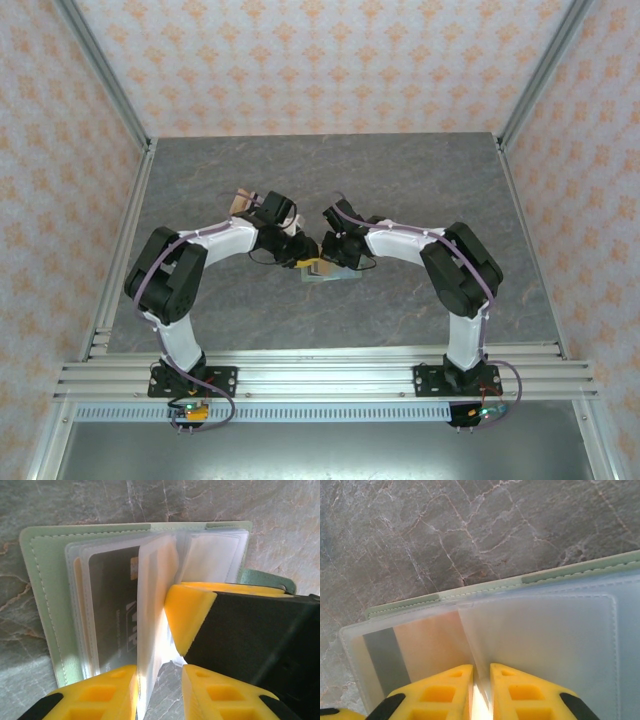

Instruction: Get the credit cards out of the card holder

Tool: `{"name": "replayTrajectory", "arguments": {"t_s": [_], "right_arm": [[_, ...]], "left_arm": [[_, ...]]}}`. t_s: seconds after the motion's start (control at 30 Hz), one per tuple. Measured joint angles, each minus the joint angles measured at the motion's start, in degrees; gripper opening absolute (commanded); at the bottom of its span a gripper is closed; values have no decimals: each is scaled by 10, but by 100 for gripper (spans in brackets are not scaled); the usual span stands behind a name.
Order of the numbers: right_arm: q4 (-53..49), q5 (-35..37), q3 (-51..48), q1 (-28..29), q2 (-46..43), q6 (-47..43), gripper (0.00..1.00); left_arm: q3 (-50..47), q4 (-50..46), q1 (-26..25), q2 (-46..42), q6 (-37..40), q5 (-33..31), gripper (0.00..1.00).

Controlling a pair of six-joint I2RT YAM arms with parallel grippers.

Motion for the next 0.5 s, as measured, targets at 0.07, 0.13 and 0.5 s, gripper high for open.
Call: {"name": "replayTrajectory", "arguments": {"t_s": [0.07, 0.13, 0.5], "right_arm": [[1, 0, -1, 0, 0, 2, 17], [3, 0, -2, 0, 0, 4, 17], [5, 0, -7, 0, -8, 6, 21]], "left_arm": [[0, 5, 0, 7, -6, 0, 29], [0, 11, 0, 11, -14, 0, 29], [23, 0, 0, 12, -6, -16, 10]]}}
